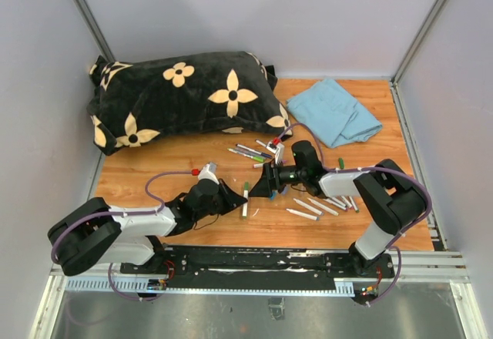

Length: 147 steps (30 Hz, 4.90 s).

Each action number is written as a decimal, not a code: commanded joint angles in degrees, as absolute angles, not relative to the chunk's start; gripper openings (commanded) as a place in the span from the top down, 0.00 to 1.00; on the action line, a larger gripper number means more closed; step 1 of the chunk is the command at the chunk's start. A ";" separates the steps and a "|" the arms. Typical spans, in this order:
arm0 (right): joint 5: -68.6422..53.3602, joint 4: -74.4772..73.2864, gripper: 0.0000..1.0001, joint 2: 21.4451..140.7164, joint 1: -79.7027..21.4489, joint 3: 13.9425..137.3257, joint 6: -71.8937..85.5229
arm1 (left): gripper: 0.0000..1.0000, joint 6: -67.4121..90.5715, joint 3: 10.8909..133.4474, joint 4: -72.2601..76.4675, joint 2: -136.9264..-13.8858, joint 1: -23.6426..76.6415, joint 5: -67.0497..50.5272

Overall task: Open the pen caps
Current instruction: Pick up the pen from the center of the board.

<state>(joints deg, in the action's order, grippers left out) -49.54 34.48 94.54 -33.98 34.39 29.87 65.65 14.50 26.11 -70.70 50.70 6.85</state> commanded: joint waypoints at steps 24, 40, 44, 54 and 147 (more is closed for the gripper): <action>-50.10 30.47 0.26 97.06 -36.81 38.52 28.93 | 1.00 69.50 12.40 31.51 -69.06 50.45 6.69; -52.81 31.85 0.29 96.98 -38.29 38.27 34.60 | 1.00 76.03 12.33 36.25 -72.24 50.45 13.81; -52.73 30.35 0.31 97.14 -39.65 38.97 34.59 | 1.00 76.53 12.30 36.30 -71.17 50.45 15.89; -52.61 27.30 0.47 96.94 -40.36 40.69 34.83 | 1.00 76.93 12.29 36.90 -71.27 50.45 16.24; -76.67 -27.58 0.98 83.66 -25.73 58.35 -12.24 | 0.21 51.51 14.04 87.60 -76.76 38.50 -16.19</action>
